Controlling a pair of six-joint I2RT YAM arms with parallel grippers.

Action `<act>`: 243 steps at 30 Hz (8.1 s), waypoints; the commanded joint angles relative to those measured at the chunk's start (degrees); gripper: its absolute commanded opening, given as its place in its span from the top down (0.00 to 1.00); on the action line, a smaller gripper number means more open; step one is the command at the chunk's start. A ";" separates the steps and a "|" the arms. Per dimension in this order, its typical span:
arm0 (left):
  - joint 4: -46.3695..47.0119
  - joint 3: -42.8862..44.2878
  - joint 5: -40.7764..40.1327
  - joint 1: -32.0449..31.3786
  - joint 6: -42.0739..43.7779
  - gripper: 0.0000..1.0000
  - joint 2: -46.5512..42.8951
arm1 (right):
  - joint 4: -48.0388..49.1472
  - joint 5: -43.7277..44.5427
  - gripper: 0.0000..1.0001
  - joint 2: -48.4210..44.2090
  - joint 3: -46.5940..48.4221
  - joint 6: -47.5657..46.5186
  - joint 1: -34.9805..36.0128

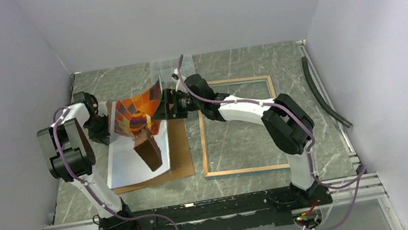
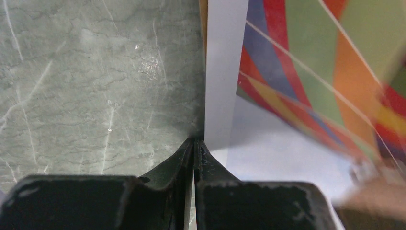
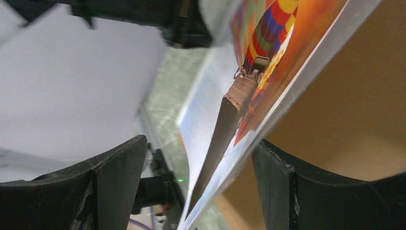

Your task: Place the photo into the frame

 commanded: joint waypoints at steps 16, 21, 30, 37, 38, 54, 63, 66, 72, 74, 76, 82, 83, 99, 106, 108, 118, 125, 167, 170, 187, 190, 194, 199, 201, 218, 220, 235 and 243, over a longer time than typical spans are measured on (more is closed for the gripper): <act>0.72 -0.58 1.48 -0.43 0.40 0.89 0.92 | 24.46 -9.03 0.19 0.42 -7.75 15.09 -1.85; 1.05 0.10 -1.52 0.46 1.69 0.86 0.48 | 26.55 -9.30 0.32 0.91 -9.34 17.33 -2.32; 3.50 -1.47 -4.56 1.54 3.60 0.86 0.74 | 28.77 -10.07 0.51 2.36 -10.06 20.25 -2.87; 3.21 -1.39 -4.05 1.83 4.31 0.87 0.40 | 28.44 -10.64 0.66 2.20 -10.18 21.08 -3.72; 3.14 -1.45 -3.97 1.83 4.31 0.87 0.44 | 27.99 -10.67 0.68 2.02 -10.07 20.73 -3.76; 2.00 -0.49 -2.57 1.79 3.79 0.87 0.13 | 10.24 -9.13 0.93 -9.96 -11.83 9.78 -8.72; 0.93 -0.34 -0.66 0.99 3.22 0.86 -0.58 | -20.57 -3.19 1.00 -23.38 -6.44 -6.74 -12.71; 0.14 0.46 -0.17 0.47 2.84 0.77 -1.57 | -32.51 1.47 1.00 -29.11 -3.59 -13.16 -14.45; -4.98 5.33 1.54 0.09 2.46 0.50 -6.21 | -48.98 8.61 1.00 -38.00 1.33 -21.10 -17.76; -7.03 7.56 2.28 -0.18 2.57 0.39 -8.02 | -53.67 11.39 1.00 -39.60 3.85 -23.51 -18.52; -8.92 9.85 2.80 -0.82 2.72 0.31 -9.26 | -58.39 14.53 1.00 -40.49 6.80 -25.48 -19.15; -13.38 14.94 3.98 -6.08 1.56 0.06 -10.92 | -68.28 18.90 1.00 -40.75 15.87 -27.07 -20.98; -13.40 15.29 3.80 -8.01 1.06 0.06 -11.14 | -69.01 18.93 1.00 -40.84 16.84 -27.38 -21.06; -5.91 28.17 10.41 -40.14 -11.00 0.10 5.77 | -72.54 31.55 1.00 -51.19 6.24 -23.46 -21.33; -1.58 31.10 14.16 -43.65 -17.09 0.16 12.59 | -78.37 33.35 1.00 -47.08 9.93 -21.01 -21.33; -2.19 32.63 13.93 -44.79 -17.22 0.17 14.43 | -77.55 32.78 1.00 -47.27 9.83 -21.33 -21.31; -0.39 31.36 11.88 -47.27 -17.70 0.26 18.35 | -76.31 31.52 1.00 -46.70 7.42 -22.00 -21.57; 1.03 25.69 5.96 -47.27 -16.74 0.40 17.88 | -74.12 28.40 1.00 -45.39 7.30 -21.80 -21.55; -5.90 21.80 11.59 -26.01 -14.27 0.06 -9.81 | -62.22 -10.83 1.00 -36.66 15.22 -15.71 -25.96; -4.88 18.39 11.43 -26.00 -14.20 0.06 -9.62 | -57.13 -15.39 1.00 -36.91 4.26 -16.08 -30.04; -2.33 13.19 10.26 -31.18 -12.04 0.07 -4.36 | -55.66 -7.06 1.00 -26.30 -8.62 -30.76 -40.55; -2.61 13.71 10.04 -32.66 -12.04 0.08 -3.15 | -54.58 -3.86 1.00 -25.73 -9.58 -30.48 -40.76; -2.78 14.13 9.81 -33.35 -10.30 0.09 -1.92 | -54.29 -1.14 1.00 -25.37 -10.50 -30.54 -40.76; -2.85 14.56 9.72 -33.47 -9.92 0.10 -0.84 | -54.58 3.03 1.00 -26.42 -10.86 -31.12 -40.93; -2.72 14.59 9.80 -33.54 -10.05 0.10 -0.60 | -54.83 3.82 1.00 -26.68 -10.77 -31.16 -41.14; -3.00 16.12 9.29 -34.95 -10.39 0.12 1.51 | -54.41 6.16 1.00 -27.02 -10.17 -30.19 -42.45; -2.87 16.09 9.38 -35.01 -10.45 0.12 1.62 | -54.68 6.49 1.00 -26.77 -9.72 -30.41 -42.47; -1.76 22.61 10.51 -40.00 -11.04 0.13 8.42 | -51.04 -0.92 1.00 -28.96 -10.01 -31.65 -41.99; -0.59 27.91 5.25 -41.90 -14.69 0.20 16.09 | -50.32 -0.14 1.00 -25.74 -9.16 -30.03 -35.34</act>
